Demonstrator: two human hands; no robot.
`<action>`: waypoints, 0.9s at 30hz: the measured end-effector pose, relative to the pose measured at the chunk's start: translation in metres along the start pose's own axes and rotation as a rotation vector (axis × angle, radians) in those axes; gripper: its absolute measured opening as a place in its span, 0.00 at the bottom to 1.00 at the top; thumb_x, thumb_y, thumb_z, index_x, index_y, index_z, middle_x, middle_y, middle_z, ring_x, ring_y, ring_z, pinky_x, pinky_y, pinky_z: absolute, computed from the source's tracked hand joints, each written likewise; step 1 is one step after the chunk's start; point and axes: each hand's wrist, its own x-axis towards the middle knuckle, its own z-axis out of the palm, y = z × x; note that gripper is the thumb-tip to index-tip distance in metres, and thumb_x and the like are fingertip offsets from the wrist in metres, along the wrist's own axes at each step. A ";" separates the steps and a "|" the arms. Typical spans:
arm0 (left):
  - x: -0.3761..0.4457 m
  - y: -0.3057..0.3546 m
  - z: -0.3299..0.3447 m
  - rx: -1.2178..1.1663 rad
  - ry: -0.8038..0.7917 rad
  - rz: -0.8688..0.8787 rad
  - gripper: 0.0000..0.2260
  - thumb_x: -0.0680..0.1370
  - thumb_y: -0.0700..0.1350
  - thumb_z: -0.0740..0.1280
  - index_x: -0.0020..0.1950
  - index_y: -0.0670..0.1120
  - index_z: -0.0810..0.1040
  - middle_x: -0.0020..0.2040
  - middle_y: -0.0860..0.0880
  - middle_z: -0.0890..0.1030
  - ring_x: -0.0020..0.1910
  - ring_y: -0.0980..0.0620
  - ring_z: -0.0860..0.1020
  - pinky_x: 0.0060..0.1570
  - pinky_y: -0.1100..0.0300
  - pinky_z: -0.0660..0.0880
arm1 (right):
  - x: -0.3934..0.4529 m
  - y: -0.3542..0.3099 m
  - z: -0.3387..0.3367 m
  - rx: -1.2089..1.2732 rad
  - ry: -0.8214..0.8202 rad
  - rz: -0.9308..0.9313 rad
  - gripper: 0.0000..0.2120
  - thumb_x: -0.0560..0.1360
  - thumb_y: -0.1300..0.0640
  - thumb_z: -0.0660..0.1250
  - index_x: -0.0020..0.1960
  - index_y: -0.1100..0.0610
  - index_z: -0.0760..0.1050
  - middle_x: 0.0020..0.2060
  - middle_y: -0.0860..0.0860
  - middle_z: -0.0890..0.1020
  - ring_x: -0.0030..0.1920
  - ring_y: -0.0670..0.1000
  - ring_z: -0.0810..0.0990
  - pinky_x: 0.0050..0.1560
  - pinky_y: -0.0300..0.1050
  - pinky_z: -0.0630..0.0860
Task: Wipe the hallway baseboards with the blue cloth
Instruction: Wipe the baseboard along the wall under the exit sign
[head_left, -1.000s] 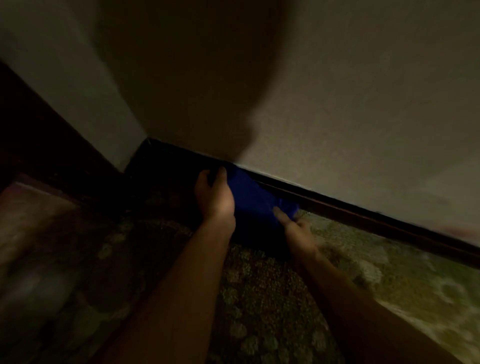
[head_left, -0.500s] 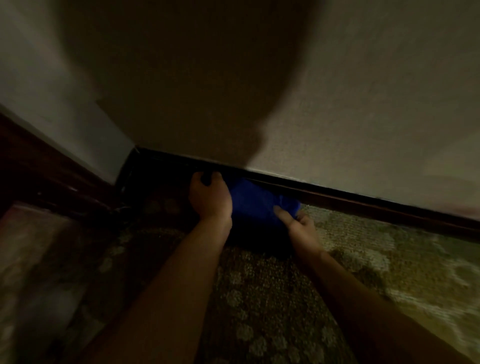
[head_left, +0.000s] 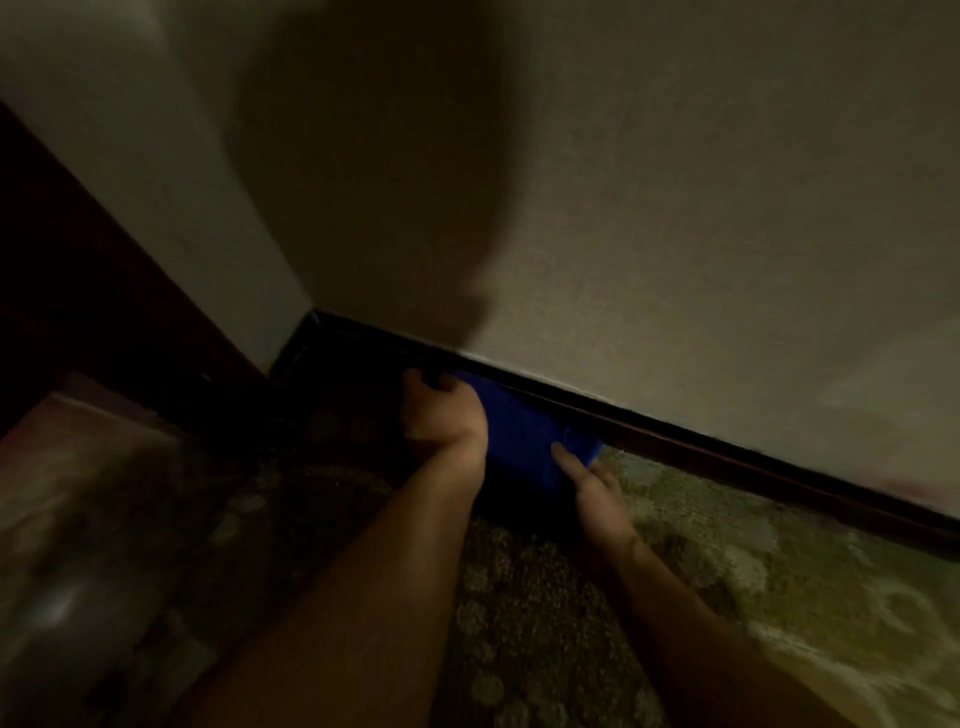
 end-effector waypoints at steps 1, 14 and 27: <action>-0.008 0.001 0.000 0.060 -0.032 0.048 0.14 0.82 0.44 0.58 0.65 0.42 0.74 0.62 0.38 0.78 0.62 0.40 0.75 0.58 0.53 0.68 | -0.001 0.000 0.001 0.025 -0.004 0.010 0.12 0.77 0.56 0.66 0.57 0.61 0.78 0.51 0.59 0.84 0.49 0.58 0.83 0.47 0.48 0.81; 0.060 0.023 -0.062 -0.286 -0.004 -0.086 0.19 0.82 0.45 0.61 0.72 0.41 0.71 0.69 0.40 0.75 0.66 0.40 0.74 0.62 0.51 0.70 | -0.009 -0.008 0.090 -0.043 -0.152 0.062 0.11 0.75 0.60 0.69 0.57 0.60 0.76 0.48 0.62 0.83 0.45 0.59 0.83 0.52 0.55 0.79; 0.011 0.001 -0.016 0.187 -0.006 0.276 0.11 0.79 0.46 0.62 0.59 0.44 0.76 0.57 0.42 0.81 0.59 0.41 0.77 0.57 0.52 0.71 | 0.004 0.027 0.085 0.128 -0.059 0.000 0.10 0.78 0.66 0.61 0.56 0.61 0.77 0.41 0.57 0.82 0.40 0.55 0.82 0.42 0.49 0.78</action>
